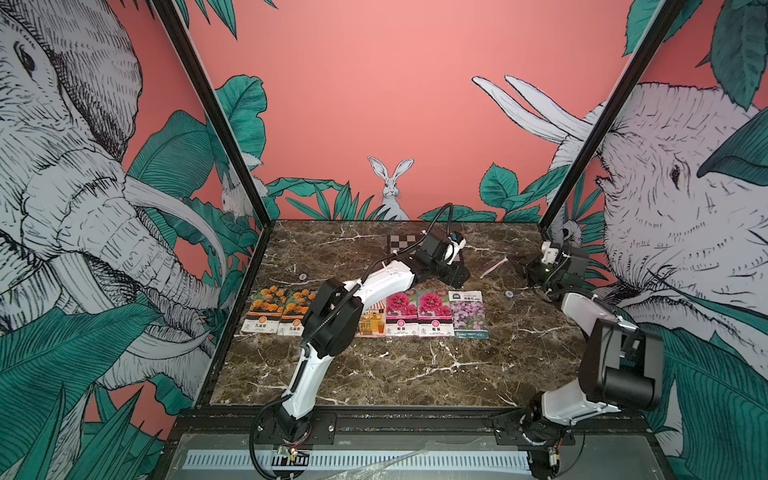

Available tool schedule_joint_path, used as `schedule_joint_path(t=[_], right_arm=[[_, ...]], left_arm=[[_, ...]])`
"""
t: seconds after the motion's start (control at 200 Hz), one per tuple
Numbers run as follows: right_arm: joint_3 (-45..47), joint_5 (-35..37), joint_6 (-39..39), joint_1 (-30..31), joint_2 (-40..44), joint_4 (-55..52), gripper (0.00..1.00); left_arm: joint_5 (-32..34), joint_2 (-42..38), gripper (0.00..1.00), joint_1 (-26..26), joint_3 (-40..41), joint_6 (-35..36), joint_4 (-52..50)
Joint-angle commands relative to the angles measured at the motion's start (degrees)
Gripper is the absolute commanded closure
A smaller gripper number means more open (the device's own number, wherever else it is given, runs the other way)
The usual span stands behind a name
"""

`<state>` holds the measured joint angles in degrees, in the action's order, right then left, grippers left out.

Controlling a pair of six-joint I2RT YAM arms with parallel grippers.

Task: Arrange the seed packets in a row
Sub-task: Place the seed packet at the center of the board.

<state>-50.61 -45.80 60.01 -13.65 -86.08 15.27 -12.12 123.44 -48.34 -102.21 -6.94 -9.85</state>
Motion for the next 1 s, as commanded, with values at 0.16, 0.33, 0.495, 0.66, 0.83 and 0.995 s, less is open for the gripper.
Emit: schedule_joint_path(t=[0.16,0.33,0.495,0.66,0.83,0.995], right_arm=[[-3.4,3.2,3.6,3.9,4.5,-3.2,1.00],[-4.2,3.9,4.8,6.7,6.0,-4.2,1.00],[-4.8,3.9,7.0,9.5,5.8,-2.4,1.00],[-5.3,3.8,8.1,11.6,5.2,-2.0,1.00],[-5.6,3.9,7.5,11.9,5.2,-2.9,1.00],[-7.2,5.1,2.8,11.9,5.8,-8.2,0.98]], left_arm=[[3.3,1.3,0.10,-2.7,-4.0,8.5,5.2],[2.1,2.9,0.16,-2.8,-6.4,6.9,7.5],[4.5,5.0,0.35,-3.0,-10.5,7.4,5.1],[6.7,4.7,0.58,-3.0,-10.6,8.2,4.9],[9.3,2.3,0.79,-3.0,-7.9,7.8,5.1],[10.5,-2.5,0.90,-3.0,-3.4,6.8,5.6]])
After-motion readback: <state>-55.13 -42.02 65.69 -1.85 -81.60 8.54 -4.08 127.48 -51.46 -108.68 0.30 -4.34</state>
